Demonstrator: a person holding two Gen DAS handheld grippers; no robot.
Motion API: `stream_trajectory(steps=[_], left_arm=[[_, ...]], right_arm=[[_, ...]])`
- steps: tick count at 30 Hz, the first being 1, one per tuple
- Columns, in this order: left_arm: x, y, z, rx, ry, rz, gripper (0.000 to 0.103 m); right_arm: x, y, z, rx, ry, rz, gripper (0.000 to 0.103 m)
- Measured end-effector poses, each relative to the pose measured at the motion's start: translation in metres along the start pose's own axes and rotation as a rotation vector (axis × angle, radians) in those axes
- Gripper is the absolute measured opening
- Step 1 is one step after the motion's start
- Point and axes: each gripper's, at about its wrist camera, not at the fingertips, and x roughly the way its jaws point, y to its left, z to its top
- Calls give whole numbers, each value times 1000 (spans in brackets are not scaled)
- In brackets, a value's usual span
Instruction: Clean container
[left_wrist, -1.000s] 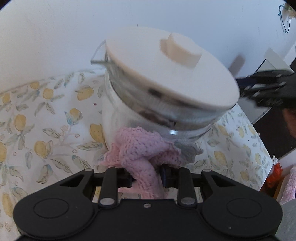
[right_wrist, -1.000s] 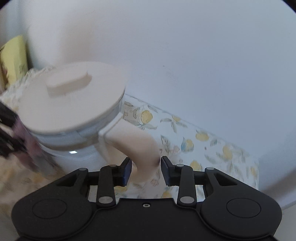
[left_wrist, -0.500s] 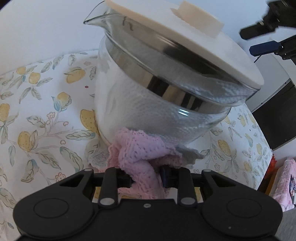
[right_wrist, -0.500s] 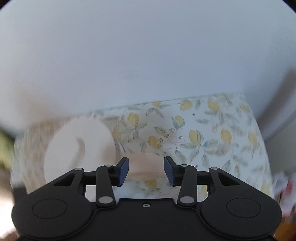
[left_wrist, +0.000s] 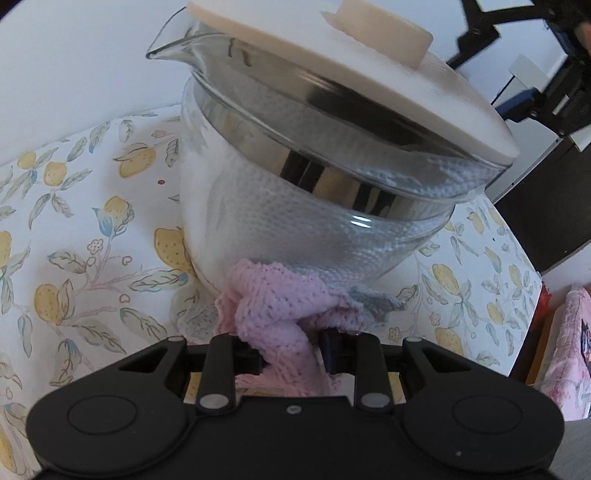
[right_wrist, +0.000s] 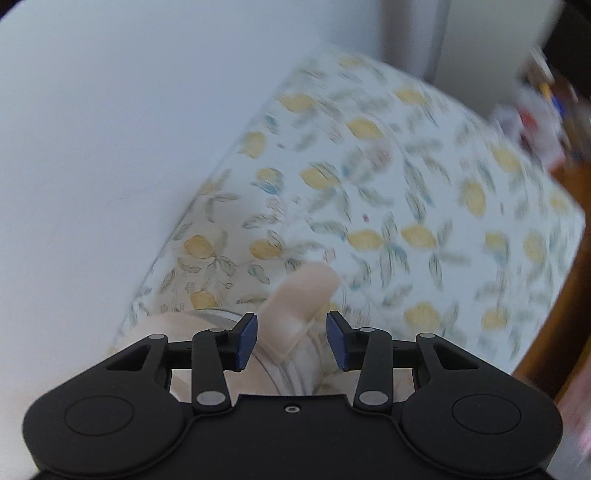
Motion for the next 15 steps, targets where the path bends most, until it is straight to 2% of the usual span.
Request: stream_trajectory(steps=[5,8,12,15], left_arm=[[3,1,-2,-1,-4,1,26],[2,2,-2,-5,-4,3,26],[0,-1,-1,-9,-2,23,26],[-6,-5,1,-15,-13,34,26]], right_arm=[[19,3,5,111,24,-12,48],[32,4,10,134,55,-27,50],[46,4,12,123,67,-26,50],[50,10,14,42,68,-41,53]])
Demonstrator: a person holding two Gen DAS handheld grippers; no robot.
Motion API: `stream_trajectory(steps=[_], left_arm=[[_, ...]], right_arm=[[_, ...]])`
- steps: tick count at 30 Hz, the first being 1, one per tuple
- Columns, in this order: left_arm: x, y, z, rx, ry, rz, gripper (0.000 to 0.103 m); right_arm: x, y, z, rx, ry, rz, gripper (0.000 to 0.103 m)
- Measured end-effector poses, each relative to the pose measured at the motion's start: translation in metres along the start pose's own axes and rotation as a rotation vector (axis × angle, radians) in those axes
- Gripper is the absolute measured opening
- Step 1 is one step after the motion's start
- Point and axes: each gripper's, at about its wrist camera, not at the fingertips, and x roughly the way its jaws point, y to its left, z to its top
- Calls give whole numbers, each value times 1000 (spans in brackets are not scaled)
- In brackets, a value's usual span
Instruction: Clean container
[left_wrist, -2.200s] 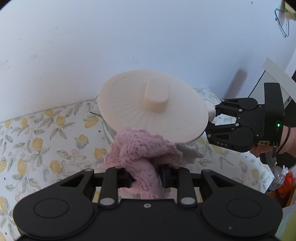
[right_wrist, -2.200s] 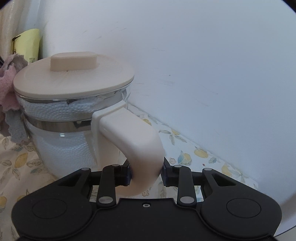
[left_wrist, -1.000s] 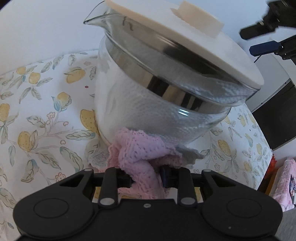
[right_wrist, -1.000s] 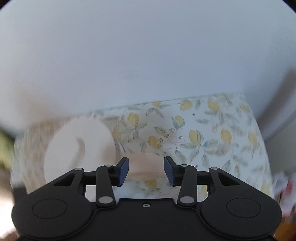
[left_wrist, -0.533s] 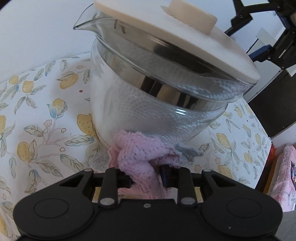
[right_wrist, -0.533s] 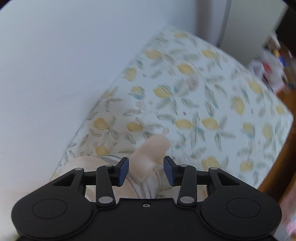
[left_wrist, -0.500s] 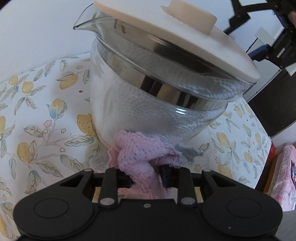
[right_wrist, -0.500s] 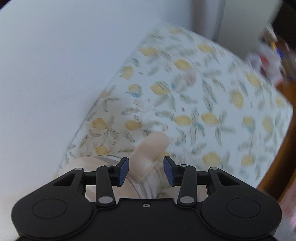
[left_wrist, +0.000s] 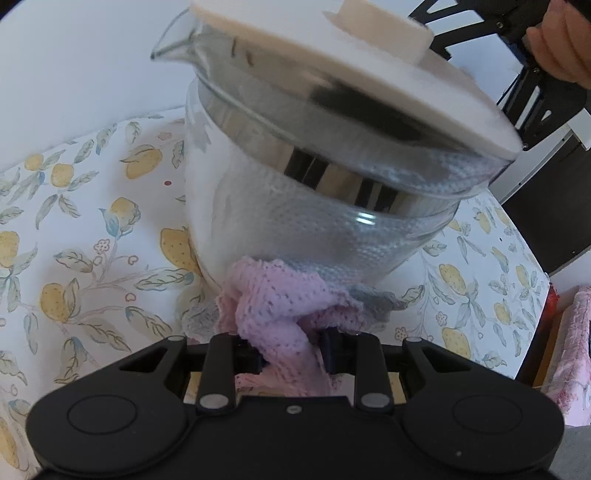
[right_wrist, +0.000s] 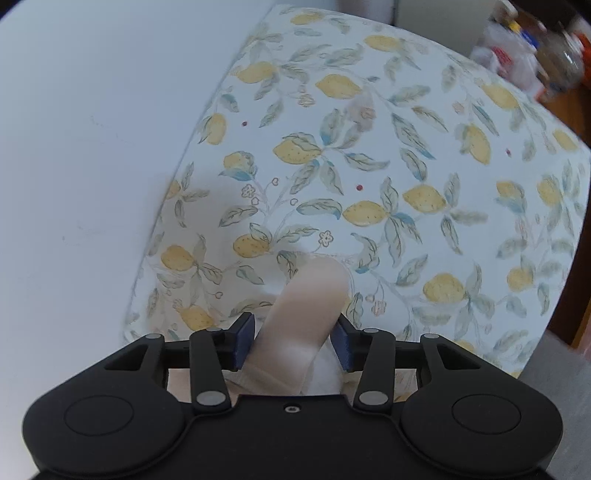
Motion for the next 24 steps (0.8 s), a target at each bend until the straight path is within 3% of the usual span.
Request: stream_trajectory(steps=[15,24], left_arm=[[-33,-41,1,-29,-67,91,26],[-64,-61,-4,-139,-113,121,26]], right_arm=[[16,12,23,-343,98,128,55],[20,30,22,-546,152,146,55]])
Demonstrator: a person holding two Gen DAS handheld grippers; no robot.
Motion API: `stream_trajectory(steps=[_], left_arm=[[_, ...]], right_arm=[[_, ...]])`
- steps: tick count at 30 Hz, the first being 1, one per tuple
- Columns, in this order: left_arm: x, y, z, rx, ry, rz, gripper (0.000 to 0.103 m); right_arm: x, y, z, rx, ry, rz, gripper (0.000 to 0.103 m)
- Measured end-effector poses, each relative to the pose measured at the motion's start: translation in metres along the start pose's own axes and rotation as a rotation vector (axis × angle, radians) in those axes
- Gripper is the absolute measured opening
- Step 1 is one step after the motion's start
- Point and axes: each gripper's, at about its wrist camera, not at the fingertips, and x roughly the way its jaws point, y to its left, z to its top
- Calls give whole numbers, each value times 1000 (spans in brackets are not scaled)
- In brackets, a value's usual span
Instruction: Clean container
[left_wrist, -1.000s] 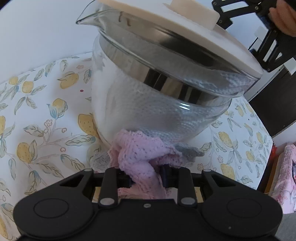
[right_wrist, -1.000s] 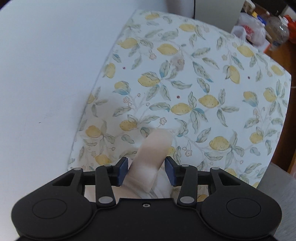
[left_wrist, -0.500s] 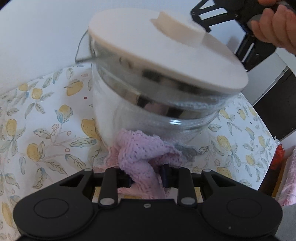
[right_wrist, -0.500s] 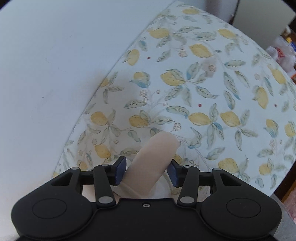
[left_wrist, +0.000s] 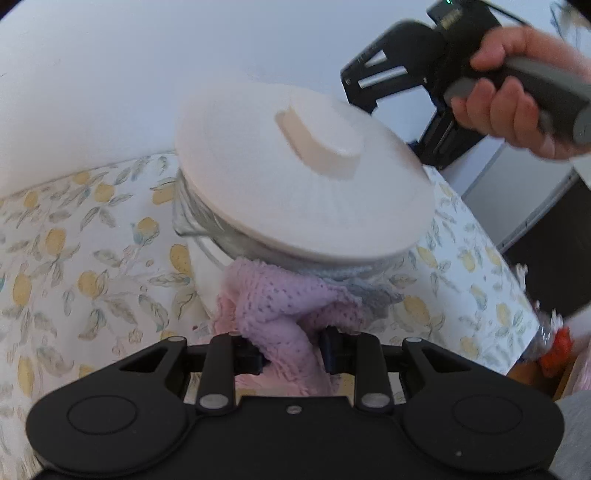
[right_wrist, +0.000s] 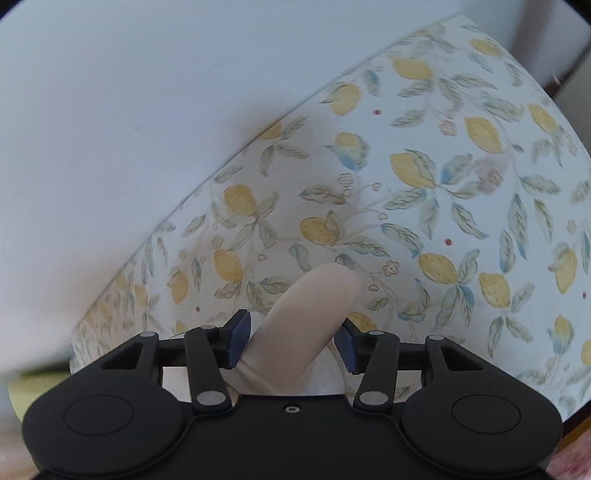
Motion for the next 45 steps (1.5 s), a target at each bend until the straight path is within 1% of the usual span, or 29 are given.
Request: stream_trajectory(steps=[3,5,7,10,14,18,20,27,30,32,36,41,45], left_arm=[[-10,-5,1,-38,-15,4,26],[-13,-6,2,-44,-15,7,26],[-13,-10,1,-38,-21,26,26],[-8,-14,2,-30,-13,55,27],[0,-14,-4,-37,-2,55,28],[18,-9,-13,-28,20,59,28],[28,-6,-18,-26,36,57,28],[56,13,-31,-45,80,7,28],[70,18,-36,-36,102,-2,28],[78,19,-38,-27,108,6,28],[78,24,-42,-38,94,-19,29],[74,25,-41,-72,112,-11,28],[68,25,-36,-65,114,-7,28]], right_arm=[[1,6,1,-33,10,-6,55],[2,10,2,-63,21,-6,55],[3,12,2,-80,27,-6,55],[4,13,3,-92,33,-8,55],[7,14,5,-92,36,-5,56],[7,14,7,-98,48,-7,56],[7,13,7,-97,53,0,56],[5,13,5,-99,49,3,56],[6,13,5,-94,50,3,56],[6,14,6,-97,56,1,56],[5,15,5,-99,53,-16,57],[4,15,2,-92,42,-24,57],[4,18,1,-111,39,-24,57]])
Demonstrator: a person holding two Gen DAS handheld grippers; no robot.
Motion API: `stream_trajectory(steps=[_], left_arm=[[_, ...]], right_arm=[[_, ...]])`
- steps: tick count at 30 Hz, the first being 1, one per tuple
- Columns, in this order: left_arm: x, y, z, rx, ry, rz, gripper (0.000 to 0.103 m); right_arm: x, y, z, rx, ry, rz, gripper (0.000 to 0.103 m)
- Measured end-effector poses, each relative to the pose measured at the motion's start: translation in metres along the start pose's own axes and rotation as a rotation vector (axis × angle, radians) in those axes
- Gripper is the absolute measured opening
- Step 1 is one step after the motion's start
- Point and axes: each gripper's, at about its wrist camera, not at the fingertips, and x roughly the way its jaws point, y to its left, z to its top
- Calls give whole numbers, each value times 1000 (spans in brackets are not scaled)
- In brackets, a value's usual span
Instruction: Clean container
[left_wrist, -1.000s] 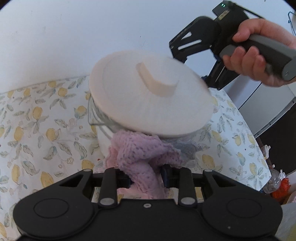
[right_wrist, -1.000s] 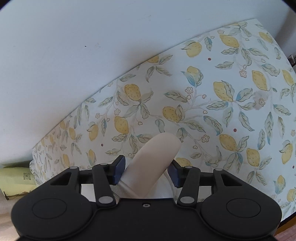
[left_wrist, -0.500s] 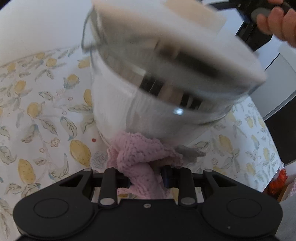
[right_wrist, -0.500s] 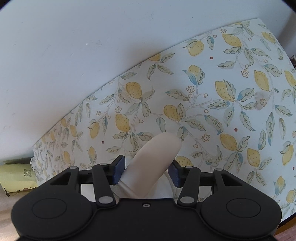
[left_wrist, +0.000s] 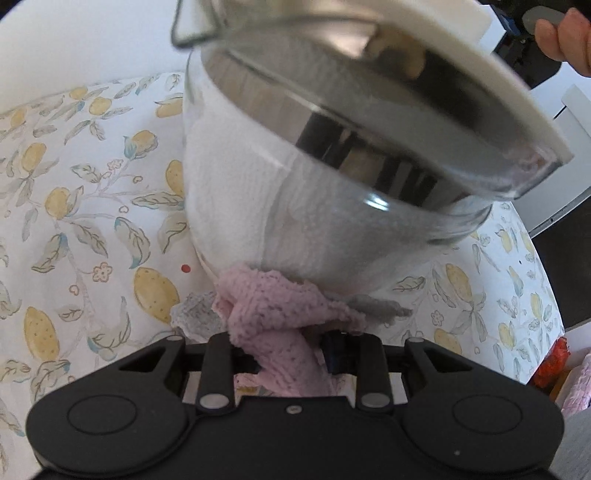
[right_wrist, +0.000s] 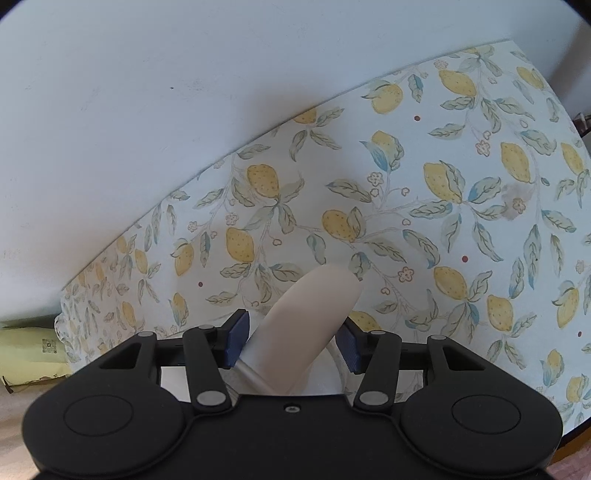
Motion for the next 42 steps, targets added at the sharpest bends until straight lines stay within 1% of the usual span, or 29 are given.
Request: stream_trajectory(steps=[3,10,19,22,25,28,32,35,38,42], left_arm=[[-14,-1,3,0,-16,-3,28],[-57,-11,5,39,-86,15,28],[-84,-15,7,43,-121,28,28],[-86,-10,9,29,-115,15,28],[-86,-8,7,42,-115,21,29],[-84,-5,7,38,-118,8,31],[-77,0,4,45,-114,-5,35],[-70,3,2,47,-110,-15,35],[-62,11,-2,26,-106,-48,35],[-47,16,-7,35,-91,-49,35]], right_arm=[[1,3,0,-20,-1,2,57],[6,13,5,-56,22,-6,57],[11,30,3,-145,42,1,57],[13,36,1,-172,49,1,57],[15,44,-1,-201,56,1,57],[16,47,-2,-217,56,0,57],[16,47,-2,-212,52,-1,57],[15,46,-2,-206,45,-2,57],[15,46,-3,-202,42,-8,57],[15,46,-3,-193,38,-11,57]])
